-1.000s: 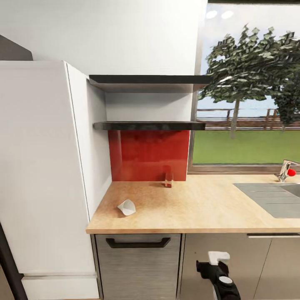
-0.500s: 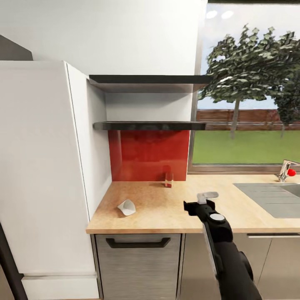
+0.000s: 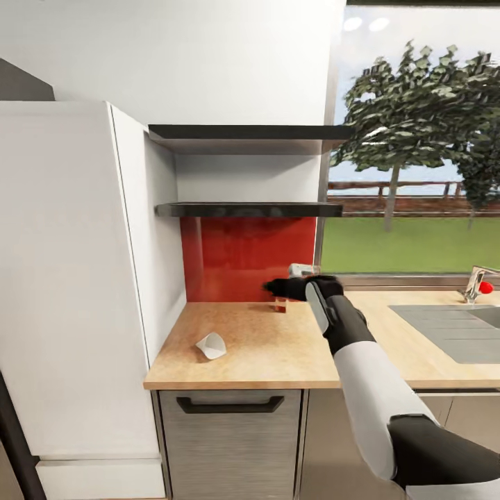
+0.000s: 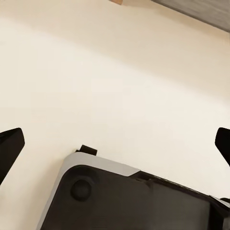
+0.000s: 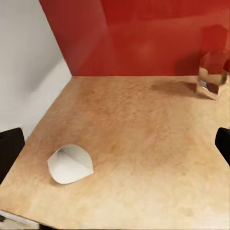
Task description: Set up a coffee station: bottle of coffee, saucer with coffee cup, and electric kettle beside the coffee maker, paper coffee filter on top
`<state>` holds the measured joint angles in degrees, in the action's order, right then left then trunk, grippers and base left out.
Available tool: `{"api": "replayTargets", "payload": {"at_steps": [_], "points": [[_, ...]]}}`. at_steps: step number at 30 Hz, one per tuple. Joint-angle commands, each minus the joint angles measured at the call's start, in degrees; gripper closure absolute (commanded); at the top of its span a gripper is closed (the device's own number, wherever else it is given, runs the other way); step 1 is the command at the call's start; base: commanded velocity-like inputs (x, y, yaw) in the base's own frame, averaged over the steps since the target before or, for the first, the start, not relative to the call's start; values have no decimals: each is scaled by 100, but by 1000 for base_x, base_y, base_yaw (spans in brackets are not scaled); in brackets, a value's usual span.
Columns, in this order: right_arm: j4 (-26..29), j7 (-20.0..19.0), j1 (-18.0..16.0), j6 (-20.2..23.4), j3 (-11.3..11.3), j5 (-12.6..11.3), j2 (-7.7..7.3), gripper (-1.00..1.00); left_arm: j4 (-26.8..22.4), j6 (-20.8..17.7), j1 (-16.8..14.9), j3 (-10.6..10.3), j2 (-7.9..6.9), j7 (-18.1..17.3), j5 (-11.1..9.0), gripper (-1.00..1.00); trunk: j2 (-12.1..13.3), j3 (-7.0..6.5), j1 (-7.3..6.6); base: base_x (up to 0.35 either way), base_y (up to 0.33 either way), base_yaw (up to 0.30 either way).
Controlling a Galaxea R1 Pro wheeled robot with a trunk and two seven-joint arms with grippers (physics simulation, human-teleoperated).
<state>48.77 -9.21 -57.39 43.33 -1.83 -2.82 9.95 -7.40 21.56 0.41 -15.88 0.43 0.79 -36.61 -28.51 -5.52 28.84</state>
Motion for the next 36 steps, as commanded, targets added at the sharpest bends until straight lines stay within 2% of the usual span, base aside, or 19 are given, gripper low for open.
{"api": "replayTargets", "payload": {"at_steps": [1,3,5,11,12,14,15,18,24,27,36], "points": [[-141,-341,-70,9,41,-80,5,-100,-7,15,5,-48,-1,8,-55,-100,-3,1,2,0,0,0],[-294,-895,-138,-7,267,-150,5,-100,-7,15,5,-47,1,8,-56,-100,-3,1,2,0,0,0],[-409,-1245,-175,-13,456,-203,5,-100,-7,15,5,-47,1,8,-56,-100,-3,1,2,0,0,0],[-861,-1310,-185,-107,536,-201,5,-100,-21,15,4,-46,1,8,-55,-100,-3,1,2,0,0,0],[-1243,-906,-187,-195,527,-230,5,-100,-51,14,5,-47,-4,8,-49,-100,-3,1,2,0,0,0],[-1334,-569,-186,-209,514,-303,5,-100,-56,11,4,-47,-6,8,-48,-100,-3,1,2,3,48,0],[-1419,-215,-186,-212,507,-568,5,-100,-59,4,5,-47,-14,11,-53,-100,-3,1,2,61,239,0],[-1469,88,-185,-240,506,-811,5,-100,-60,-7,5,-43,-47,9,-56,-100,-3,1,2,78,284,0],[-1565,419,-185,-544,514,-882,5,-100,-59,-3,4,-39,-67,8,-57,-100,-3,1,2,90,316,18],[-1713,452,-185,-591,529,-885,5,-100,-55,-3,6,-39,-68,8,-58,-100,-3,4,2,65,236,194],[-1960,677,-185,-623,542,-888,5,-100,-51,5,3,-38,-66,8,-61,-100,-3,35,2,10,36,258]]}}
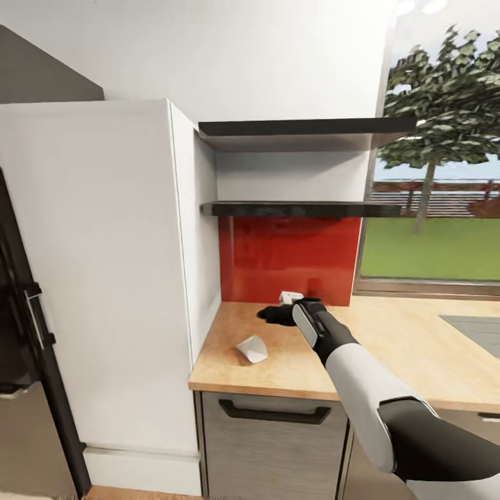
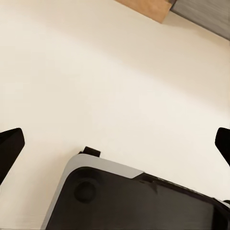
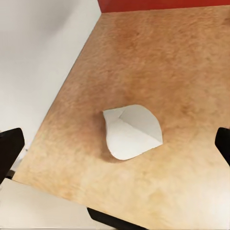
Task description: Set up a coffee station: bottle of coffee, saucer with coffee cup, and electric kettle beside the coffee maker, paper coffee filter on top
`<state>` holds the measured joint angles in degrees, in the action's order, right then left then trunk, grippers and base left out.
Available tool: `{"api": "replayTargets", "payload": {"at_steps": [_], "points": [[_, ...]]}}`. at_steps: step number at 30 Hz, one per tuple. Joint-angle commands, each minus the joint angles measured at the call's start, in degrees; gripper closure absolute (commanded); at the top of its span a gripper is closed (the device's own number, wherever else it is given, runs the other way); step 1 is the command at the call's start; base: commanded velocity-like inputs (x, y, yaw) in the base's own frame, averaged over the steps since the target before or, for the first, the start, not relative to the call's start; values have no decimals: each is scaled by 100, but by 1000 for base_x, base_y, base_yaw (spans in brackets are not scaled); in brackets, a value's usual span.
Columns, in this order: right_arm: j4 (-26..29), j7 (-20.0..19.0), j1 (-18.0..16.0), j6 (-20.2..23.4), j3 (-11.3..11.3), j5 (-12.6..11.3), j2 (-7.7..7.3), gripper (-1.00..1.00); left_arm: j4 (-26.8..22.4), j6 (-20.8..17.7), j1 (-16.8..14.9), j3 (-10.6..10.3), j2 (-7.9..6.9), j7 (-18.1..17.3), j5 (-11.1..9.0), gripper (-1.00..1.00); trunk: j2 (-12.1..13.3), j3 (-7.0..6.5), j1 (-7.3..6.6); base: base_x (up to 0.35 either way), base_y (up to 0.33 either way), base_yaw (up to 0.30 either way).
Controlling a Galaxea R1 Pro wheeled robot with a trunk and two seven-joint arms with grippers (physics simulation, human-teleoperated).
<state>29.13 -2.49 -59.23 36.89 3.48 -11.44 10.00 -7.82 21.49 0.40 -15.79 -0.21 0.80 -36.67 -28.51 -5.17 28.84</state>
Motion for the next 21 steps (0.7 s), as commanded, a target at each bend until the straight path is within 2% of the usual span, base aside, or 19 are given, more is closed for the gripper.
{"api": "replayTargets", "payload": {"at_steps": [1,13,14,21], "points": [[-15,32,-1,21,8,-28,0,-100,-9,16,4,-47,0,8,-57,-100,-2,5,2,1,2,263],[-240,350,-1,-314,-61,-35,0,-100,-9,20,5,-47,-5,8,-50,-100,-2,70,2,0,0,240],[-254,374,-1,-472,-300,-34,0,-100,-9,19,6,-47,-5,8,-52,-100,-2,71,2,0,0,26],[-671,386,-1,-704,-430,-24,0,-100,-9,30,4,-47,3,8,-50,-100,-43,91,24,0,0,7]]}}
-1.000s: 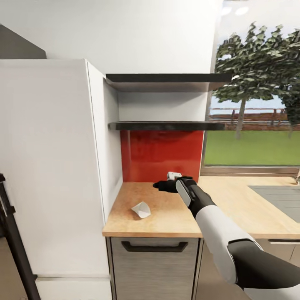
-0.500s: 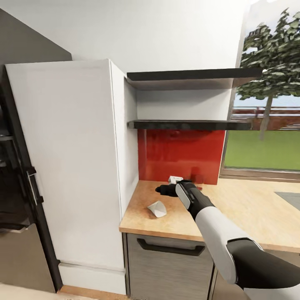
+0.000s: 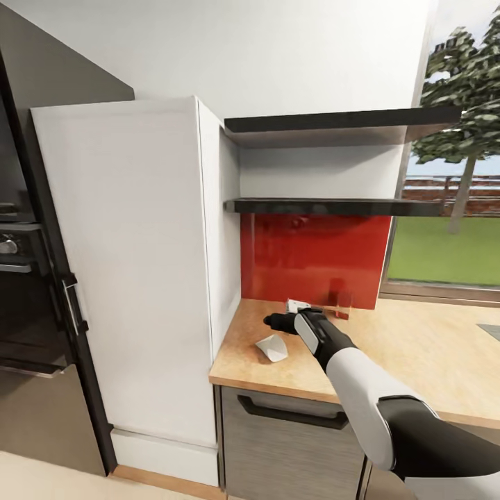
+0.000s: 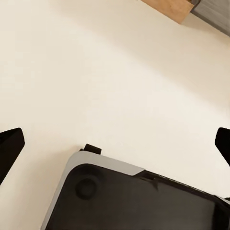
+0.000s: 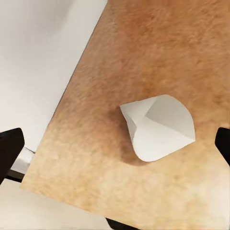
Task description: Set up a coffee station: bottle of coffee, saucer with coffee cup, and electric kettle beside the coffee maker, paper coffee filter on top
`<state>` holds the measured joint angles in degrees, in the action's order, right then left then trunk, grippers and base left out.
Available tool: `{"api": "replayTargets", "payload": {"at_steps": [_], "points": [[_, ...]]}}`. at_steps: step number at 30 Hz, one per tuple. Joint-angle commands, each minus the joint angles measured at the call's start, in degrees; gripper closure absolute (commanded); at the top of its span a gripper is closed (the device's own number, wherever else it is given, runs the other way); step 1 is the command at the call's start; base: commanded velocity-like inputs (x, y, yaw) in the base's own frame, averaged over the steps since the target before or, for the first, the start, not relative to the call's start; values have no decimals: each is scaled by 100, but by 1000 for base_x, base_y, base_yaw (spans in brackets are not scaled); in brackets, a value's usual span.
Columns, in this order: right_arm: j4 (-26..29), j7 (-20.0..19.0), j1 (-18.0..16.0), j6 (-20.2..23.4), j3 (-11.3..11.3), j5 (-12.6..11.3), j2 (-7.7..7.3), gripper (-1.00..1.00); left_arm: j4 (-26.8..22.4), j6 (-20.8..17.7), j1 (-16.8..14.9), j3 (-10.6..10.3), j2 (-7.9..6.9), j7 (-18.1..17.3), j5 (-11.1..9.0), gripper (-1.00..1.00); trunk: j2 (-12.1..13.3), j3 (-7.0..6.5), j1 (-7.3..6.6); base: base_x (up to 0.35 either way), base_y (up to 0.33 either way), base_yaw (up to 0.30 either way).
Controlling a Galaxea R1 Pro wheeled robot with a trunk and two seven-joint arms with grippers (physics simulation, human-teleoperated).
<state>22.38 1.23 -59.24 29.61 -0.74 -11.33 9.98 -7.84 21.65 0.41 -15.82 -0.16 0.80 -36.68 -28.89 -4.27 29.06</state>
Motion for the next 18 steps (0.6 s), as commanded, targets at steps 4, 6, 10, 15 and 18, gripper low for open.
{"api": "replayTargets", "payload": {"at_steps": [4,6,10,15,18], "points": [[-102,16,0,-8,-19,-33,1,-100,-7,9,4,-44,-7,8,-50,-100,-165,72,90,0,0,0],[-135,21,0,-14,-21,-34,1,-100,-7,9,3,-44,-9,8,-50,-100,-245,108,134,0,0,0],[-177,99,0,13,-22,-35,1,-100,-7,6,5,-44,-10,8,-50,-100,-405,180,222,0,0,0],[-336,195,0,46,-17,-40,1,-100,-7,6,4,-44,-10,8,-50,-100,-606,270,331,0,0,0],[-397,217,0,49,-15,-42,1,-100,-7,6,3,-44,-10,8,-50,-100,-726,324,397,0,0,0]]}}
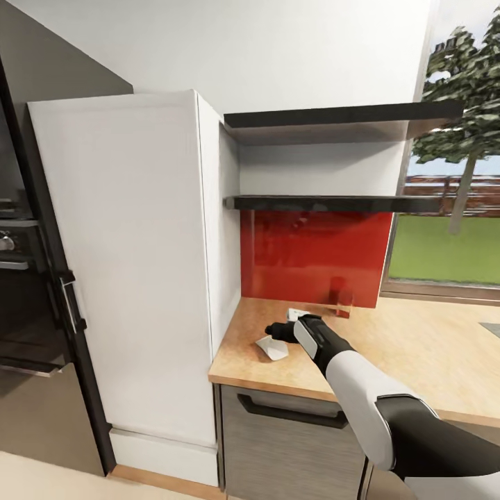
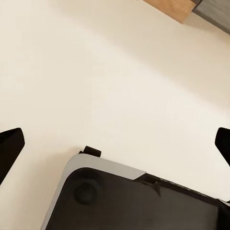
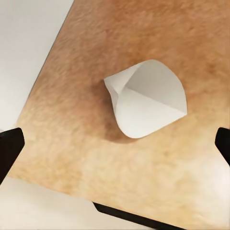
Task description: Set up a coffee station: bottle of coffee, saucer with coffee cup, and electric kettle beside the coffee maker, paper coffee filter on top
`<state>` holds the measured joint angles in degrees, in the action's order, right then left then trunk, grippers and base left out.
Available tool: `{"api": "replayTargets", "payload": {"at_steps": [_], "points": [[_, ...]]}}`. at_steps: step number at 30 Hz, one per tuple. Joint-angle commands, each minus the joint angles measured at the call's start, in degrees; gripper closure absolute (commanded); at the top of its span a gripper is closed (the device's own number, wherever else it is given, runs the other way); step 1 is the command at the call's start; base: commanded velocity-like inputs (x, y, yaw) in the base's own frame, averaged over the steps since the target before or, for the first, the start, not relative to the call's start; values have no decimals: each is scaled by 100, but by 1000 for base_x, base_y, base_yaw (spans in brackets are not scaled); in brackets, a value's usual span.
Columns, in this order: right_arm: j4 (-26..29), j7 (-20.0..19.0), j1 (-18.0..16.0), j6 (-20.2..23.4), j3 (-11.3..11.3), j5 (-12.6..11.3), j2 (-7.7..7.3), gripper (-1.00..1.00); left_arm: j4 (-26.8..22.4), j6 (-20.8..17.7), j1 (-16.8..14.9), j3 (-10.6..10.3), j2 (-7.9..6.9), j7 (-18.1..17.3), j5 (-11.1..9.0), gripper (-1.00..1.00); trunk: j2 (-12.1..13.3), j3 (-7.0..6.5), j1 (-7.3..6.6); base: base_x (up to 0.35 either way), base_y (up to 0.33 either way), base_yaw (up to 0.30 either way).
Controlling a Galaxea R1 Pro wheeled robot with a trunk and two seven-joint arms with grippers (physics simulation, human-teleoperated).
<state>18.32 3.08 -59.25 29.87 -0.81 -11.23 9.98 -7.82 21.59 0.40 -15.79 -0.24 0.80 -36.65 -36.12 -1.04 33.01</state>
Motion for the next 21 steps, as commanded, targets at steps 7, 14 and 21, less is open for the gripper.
{"api": "replayTargets", "payload": {"at_steps": [7,14,21], "points": [[-20,50,1,19,-7,-52,2,-100,-9,12,6,-47,-3,8,-53,-100,-284,126,156,0,0,0],[-23,51,1,3,7,-45,2,-100,-9,14,5,-47,4,8,-53,-100,-444,198,244,0,0,0],[-144,52,1,-14,6,-46,2,-100,-9,14,8,-47,-2,8,-53,-100,-444,198,244,9,31,0]]}}
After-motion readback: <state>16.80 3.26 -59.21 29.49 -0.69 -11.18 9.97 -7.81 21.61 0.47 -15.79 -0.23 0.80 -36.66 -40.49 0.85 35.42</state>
